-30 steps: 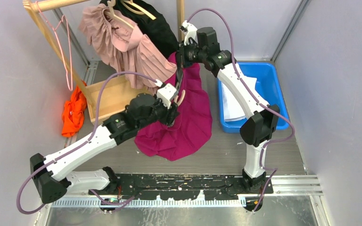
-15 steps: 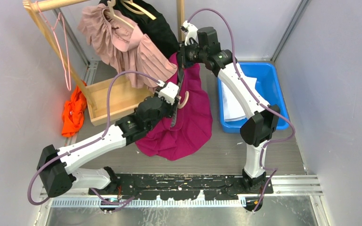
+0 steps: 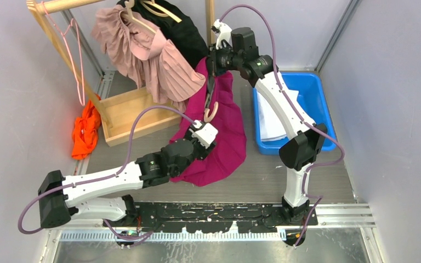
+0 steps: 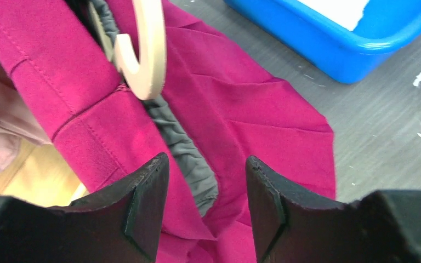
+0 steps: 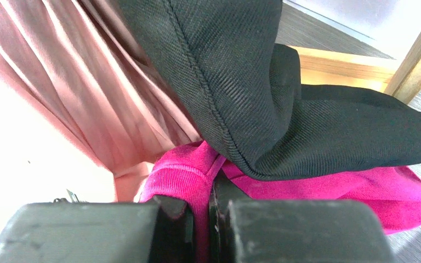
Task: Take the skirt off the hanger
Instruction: Remove the skirt from the hanger, then place the skirt in the bin.
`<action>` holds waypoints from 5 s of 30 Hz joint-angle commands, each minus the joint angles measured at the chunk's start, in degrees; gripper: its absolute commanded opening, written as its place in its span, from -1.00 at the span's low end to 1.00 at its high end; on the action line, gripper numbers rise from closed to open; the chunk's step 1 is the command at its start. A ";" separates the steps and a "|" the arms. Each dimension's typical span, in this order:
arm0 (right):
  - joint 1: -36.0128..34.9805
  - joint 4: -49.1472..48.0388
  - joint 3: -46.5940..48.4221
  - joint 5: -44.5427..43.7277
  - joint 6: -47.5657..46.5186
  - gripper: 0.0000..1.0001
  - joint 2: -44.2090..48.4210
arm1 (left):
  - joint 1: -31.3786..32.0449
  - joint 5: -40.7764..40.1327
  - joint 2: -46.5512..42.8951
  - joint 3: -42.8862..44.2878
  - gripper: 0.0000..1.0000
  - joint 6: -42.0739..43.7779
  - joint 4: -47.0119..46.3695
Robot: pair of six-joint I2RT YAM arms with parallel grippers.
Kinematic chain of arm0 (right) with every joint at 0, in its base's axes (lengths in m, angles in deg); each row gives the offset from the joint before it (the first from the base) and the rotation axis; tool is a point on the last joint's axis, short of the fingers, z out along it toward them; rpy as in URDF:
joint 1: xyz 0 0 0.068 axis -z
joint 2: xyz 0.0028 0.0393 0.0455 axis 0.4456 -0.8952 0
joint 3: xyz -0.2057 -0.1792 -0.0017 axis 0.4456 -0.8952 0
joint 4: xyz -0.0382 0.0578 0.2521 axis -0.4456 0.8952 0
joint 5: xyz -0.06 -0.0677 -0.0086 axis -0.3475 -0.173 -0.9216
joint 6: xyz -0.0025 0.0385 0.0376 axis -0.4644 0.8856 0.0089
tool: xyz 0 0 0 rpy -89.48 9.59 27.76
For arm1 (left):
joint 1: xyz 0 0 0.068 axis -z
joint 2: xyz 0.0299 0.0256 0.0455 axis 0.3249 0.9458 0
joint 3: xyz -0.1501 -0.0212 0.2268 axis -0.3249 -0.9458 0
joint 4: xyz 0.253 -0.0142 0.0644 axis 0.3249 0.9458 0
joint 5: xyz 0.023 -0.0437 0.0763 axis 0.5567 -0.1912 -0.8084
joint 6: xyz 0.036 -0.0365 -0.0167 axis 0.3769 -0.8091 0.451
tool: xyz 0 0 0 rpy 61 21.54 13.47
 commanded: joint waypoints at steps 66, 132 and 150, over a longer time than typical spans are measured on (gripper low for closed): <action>3.92 -9.64 -8.21 -2.93 0.01 -0.78 -6.63 | -5.31 -14.83 -31.63 20.03 -1.00 7.11 16.19; 1.58 -5.63 11.64 -29.94 -22.99 -0.72 25.81 | -5.26 -44.05 -23.51 34.41 -1.00 8.51 24.08; 1.80 -16.39 14.91 -38.98 -37.24 -0.70 29.06 | -5.31 -47.49 -19.69 36.38 -1.00 3.92 25.97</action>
